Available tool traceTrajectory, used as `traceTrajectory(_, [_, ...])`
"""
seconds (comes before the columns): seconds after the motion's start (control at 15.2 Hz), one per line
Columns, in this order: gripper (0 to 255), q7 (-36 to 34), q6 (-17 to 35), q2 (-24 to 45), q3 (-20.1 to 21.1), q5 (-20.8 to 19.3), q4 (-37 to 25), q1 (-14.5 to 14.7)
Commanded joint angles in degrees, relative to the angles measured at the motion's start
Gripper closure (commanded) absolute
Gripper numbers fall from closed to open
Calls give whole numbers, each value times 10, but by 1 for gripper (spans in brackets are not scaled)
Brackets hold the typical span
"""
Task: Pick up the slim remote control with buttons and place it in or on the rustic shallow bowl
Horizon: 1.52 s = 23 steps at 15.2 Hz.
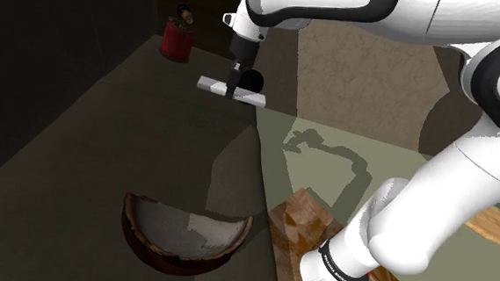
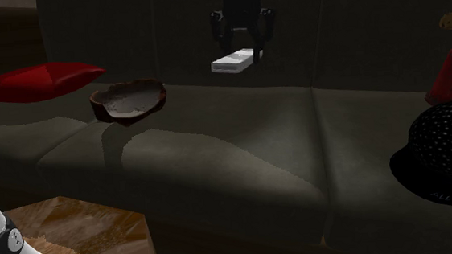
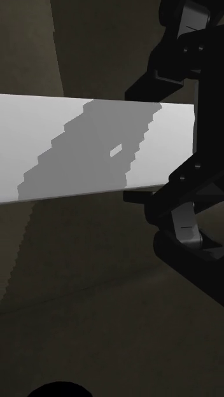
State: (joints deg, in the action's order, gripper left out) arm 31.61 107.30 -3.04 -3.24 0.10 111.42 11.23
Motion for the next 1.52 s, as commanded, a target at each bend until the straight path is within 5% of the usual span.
traceTrajectory(0.0, [255,-22,4,-25,11,0,29,10])
traceTrajectory(0.73, [255,-158,10,-129,95,23,138,72])
traceTrajectory(1.45, [255,-303,8,-169,195,65,168,138])
